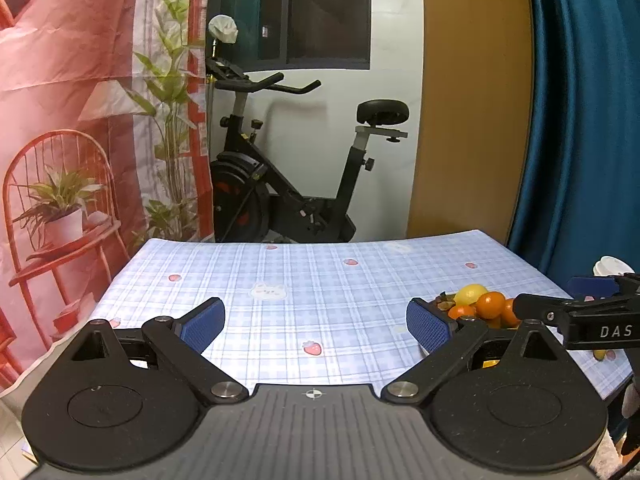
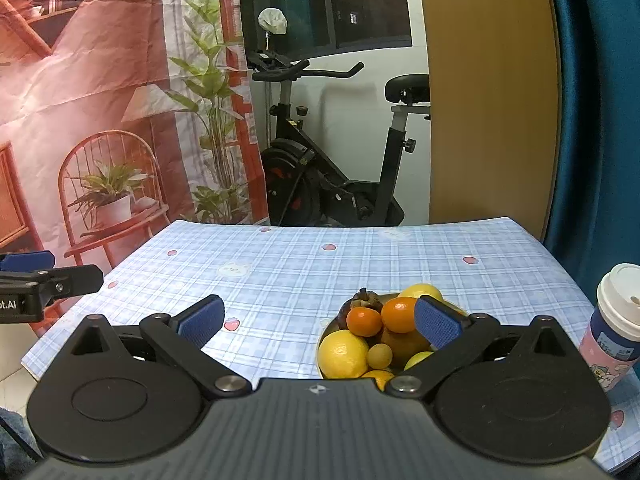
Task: Organize fruits
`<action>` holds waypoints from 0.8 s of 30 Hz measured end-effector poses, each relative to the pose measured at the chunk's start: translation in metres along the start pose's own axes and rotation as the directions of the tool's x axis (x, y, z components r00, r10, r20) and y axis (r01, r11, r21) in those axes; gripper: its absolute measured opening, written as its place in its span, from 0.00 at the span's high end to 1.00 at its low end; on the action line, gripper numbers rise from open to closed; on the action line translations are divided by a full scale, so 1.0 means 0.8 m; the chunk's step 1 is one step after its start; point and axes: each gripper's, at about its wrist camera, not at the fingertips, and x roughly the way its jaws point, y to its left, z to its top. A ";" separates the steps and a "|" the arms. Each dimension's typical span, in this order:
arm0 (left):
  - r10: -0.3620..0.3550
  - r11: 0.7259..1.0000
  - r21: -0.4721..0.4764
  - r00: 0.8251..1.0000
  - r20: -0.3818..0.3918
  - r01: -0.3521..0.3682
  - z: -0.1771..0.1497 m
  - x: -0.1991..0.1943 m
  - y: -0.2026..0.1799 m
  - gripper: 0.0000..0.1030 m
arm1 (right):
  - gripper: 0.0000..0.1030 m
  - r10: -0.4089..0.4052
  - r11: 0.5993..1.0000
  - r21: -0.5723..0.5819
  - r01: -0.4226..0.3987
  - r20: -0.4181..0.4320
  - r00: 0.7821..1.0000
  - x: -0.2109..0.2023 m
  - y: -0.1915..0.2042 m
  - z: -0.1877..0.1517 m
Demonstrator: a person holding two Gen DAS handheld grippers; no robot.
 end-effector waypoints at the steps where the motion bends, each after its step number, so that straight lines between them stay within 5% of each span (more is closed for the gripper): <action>1: 0.000 1.000 0.000 1.000 0.002 0.000 0.000 -0.001 0.000 0.04 | 0.00 0.000 1.000 0.001 0.000 0.000 1.000 0.000 0.000 0.000; 24: 0.024 1.000 -0.007 1.000 0.003 -0.024 -0.003 -0.004 -0.001 0.04 | 0.00 0.000 1.000 -0.004 0.000 -0.003 1.000 0.000 0.002 0.000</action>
